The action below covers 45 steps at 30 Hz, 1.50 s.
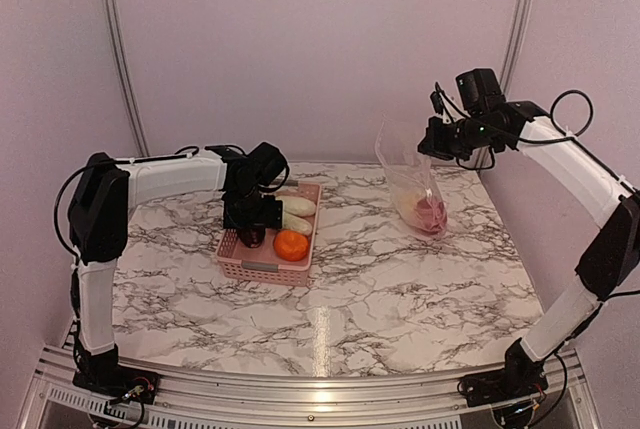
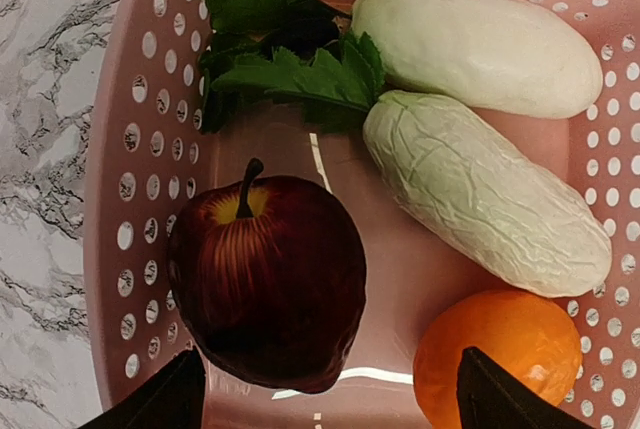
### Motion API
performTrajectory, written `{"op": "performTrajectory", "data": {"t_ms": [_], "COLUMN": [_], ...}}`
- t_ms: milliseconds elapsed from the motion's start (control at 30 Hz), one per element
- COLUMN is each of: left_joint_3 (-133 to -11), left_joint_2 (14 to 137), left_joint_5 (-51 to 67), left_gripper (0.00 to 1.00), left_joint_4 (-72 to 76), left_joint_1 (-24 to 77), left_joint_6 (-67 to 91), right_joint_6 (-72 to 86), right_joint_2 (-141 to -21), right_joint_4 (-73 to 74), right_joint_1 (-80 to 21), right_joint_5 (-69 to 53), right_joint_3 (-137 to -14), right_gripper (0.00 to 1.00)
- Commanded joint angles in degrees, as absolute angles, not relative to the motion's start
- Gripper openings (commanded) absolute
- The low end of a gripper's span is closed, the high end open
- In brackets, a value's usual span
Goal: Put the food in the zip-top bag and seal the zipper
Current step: Pick up the fake fruit from the bin.
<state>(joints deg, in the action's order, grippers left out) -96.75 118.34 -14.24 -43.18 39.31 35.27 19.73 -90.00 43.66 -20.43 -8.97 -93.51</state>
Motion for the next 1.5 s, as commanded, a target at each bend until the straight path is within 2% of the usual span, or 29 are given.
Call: {"op": "performTrajectory", "data": {"t_ms": [0,533,700,900,1067,1267,1467], "left_joint_3": [-99.1,-104.8,-105.3,-105.4,-105.3,-104.9,-105.8], "left_joint_2": [121.3,128.2,128.7,128.3,126.2,120.0,113.9], "left_joint_5": [-16.7,-19.1,-19.2,-19.5,-19.4,-18.2,-12.1], "left_gripper": [0.89,0.87,0.81,0.70,0.62,0.61,0.59], "left_joint_4": [-46.5,-47.4,-47.3,-47.3,-47.2,-48.0,-47.8], "left_joint_1": [38.3,37.4,37.4,37.4,37.4,37.5,37.5], "left_joint_6": [37.0,36.9,35.9,34.7,34.0,33.1,33.0], "right_joint_6": [20.3,20.6,20.8,20.9,21.0,20.8,20.7], "right_joint_2": [-89.1,-88.7,-88.6,-88.6,-89.0,-89.2,-89.7], "right_joint_4": [41.6,40.8,41.0,41.0,41.1,41.7,41.8], "right_joint_1": [-21.1,-21.1,-21.3,-21.5,-21.8,-22.3,-23.1], "right_joint_5": [-10.3,-11.5,-11.5,-11.6,-11.5,-11.1,-11.1], "right_joint_3": [-92.9,-90.8,-90.7,-90.6,-91.3,-91.7,-91.6], "right_gripper": [0.00,0.00,0.00,0.00,0.00,0.00,0.00]}}
